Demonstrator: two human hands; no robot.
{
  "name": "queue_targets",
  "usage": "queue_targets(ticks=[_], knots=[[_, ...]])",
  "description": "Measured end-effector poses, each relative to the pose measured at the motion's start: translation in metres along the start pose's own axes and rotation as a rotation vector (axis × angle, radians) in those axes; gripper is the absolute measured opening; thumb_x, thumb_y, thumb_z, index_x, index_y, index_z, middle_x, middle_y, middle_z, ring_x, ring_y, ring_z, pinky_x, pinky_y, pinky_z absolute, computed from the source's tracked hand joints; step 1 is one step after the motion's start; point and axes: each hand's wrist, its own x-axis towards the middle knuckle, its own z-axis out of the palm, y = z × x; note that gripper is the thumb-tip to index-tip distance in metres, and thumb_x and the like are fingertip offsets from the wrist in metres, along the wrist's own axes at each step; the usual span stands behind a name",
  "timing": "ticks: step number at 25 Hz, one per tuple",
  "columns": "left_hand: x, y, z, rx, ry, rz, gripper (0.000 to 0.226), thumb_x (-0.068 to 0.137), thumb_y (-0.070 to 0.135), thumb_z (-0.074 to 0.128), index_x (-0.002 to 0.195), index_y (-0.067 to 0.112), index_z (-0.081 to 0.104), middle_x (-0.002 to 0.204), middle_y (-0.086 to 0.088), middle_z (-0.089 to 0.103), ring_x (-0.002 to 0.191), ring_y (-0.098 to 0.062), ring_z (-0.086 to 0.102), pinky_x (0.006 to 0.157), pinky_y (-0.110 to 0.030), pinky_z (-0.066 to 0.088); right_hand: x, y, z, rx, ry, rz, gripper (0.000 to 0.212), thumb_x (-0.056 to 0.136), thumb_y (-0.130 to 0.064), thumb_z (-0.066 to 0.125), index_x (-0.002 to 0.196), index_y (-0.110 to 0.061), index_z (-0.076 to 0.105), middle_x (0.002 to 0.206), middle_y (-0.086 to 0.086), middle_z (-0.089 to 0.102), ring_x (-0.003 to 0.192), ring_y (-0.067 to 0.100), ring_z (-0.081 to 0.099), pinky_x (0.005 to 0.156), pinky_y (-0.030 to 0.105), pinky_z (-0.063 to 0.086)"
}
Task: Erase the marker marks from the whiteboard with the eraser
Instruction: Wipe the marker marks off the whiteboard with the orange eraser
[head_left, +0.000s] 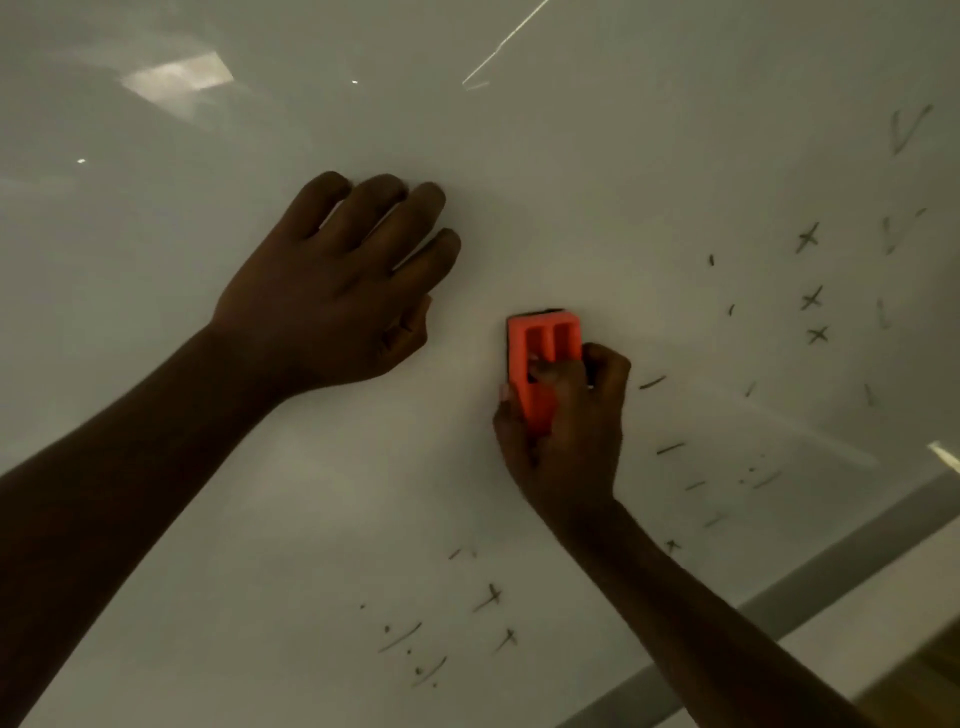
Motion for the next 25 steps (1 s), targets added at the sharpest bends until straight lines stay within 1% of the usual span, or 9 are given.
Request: queue_targets(ticks=[2,4,6,8,12,14,17,20,25], knots=[[-0.001,0.001,0.0,0.004,0.013,0.007,0.039,0.098,0.024,0.049,0.127,0.0,0.06,0.136,-0.026,0.058,0.118,-0.041,0.052,0.09,-0.05,0.041,-0.022,-0.032,0.021,0.078,-0.055,0.011,0.034,0.087,-0.035,0.067,0.109,-0.021,0.045,0.117,-0.004,0.044,0.09,0.009,0.052,0.065,0.015,0.049],[-0.001,-0.002,0.001,-0.008,0.032,0.007,0.038,0.098,0.022,0.049,0.126,-0.001,0.06,0.135,-0.026,0.058,0.117,-0.043,0.056,0.09,-0.051,0.041,-0.078,-0.049,0.028,0.183,-0.321,0.031,0.03,0.086,-0.028,0.067,0.11,-0.029,0.049,0.107,-0.037,0.044,0.09,-0.009,0.053,0.069,0.001,0.041],[-0.005,0.0,0.003,-0.048,0.053,-0.021,0.038,0.098,0.023,0.05,0.125,-0.001,0.06,0.135,-0.028,0.058,0.118,-0.045,0.057,0.093,-0.052,0.04,-0.139,-0.039,0.019,0.186,-0.517,-0.005,0.028,0.087,-0.027,0.067,0.112,-0.036,0.057,0.1,-0.051,0.038,0.096,-0.025,0.045,0.074,-0.003,0.036],[-0.018,0.014,0.006,-0.111,0.06,-0.039,0.04,0.097,0.025,0.051,0.125,-0.001,0.06,0.136,-0.028,0.057,0.122,-0.045,0.054,0.099,-0.055,0.039,-0.153,-0.018,0.005,0.03,-0.414,0.08,0.032,0.084,-0.03,0.069,0.112,-0.038,0.055,0.106,-0.04,0.037,0.093,-0.019,0.048,0.076,0.007,0.044],[-0.051,0.051,0.011,-0.186,-0.023,0.037,0.044,0.095,0.028,0.052,0.129,0.001,0.059,0.139,-0.028,0.054,0.129,-0.045,0.05,0.109,-0.062,0.035,-0.118,-0.002,0.017,-0.161,0.108,0.383,0.043,0.094,-0.043,0.054,0.113,-0.005,0.055,0.114,0.012,0.05,0.088,0.015,0.054,0.065,0.029,0.056],[-0.058,0.058,0.012,-0.214,-0.012,0.047,0.043,0.095,0.027,0.052,0.129,0.001,0.059,0.14,-0.028,0.053,0.13,-0.046,0.049,0.11,-0.062,0.034,-0.113,-0.035,0.039,-0.111,0.197,0.404,0.044,0.096,-0.043,0.052,0.114,-0.003,0.055,0.113,0.009,0.048,0.085,0.009,0.05,0.062,0.023,0.053],[-0.059,0.06,0.016,-0.241,0.014,0.056,0.042,0.097,0.024,0.05,0.13,0.0,0.056,0.142,-0.029,0.05,0.132,-0.047,0.046,0.111,-0.062,0.031,-0.189,-0.086,0.068,-0.032,-0.063,0.343,0.045,0.093,-0.047,0.057,0.125,-0.015,0.051,0.122,-0.011,0.041,0.089,-0.004,0.048,0.068,0.009,0.05],[-0.063,0.061,0.018,-0.224,0.033,0.05,0.041,0.098,0.025,0.046,0.129,-0.001,0.055,0.142,-0.029,0.049,0.132,-0.047,0.046,0.111,-0.062,0.032,-0.271,-0.061,0.057,-0.12,-0.193,0.33,0.04,0.087,-0.047,0.057,0.12,-0.025,0.05,0.125,0.001,0.039,0.091,0.02,0.065,0.063,0.028,0.061],[-0.06,0.062,0.018,-0.221,0.045,0.057,0.042,0.098,0.027,0.045,0.128,-0.001,0.053,0.142,-0.03,0.049,0.13,-0.048,0.045,0.109,-0.062,0.033,-0.222,-0.044,0.057,-0.148,0.169,0.582,0.041,0.094,-0.047,0.052,0.112,-0.01,0.054,0.109,0.005,0.049,0.081,0.014,0.058,0.058,0.022,0.054]])
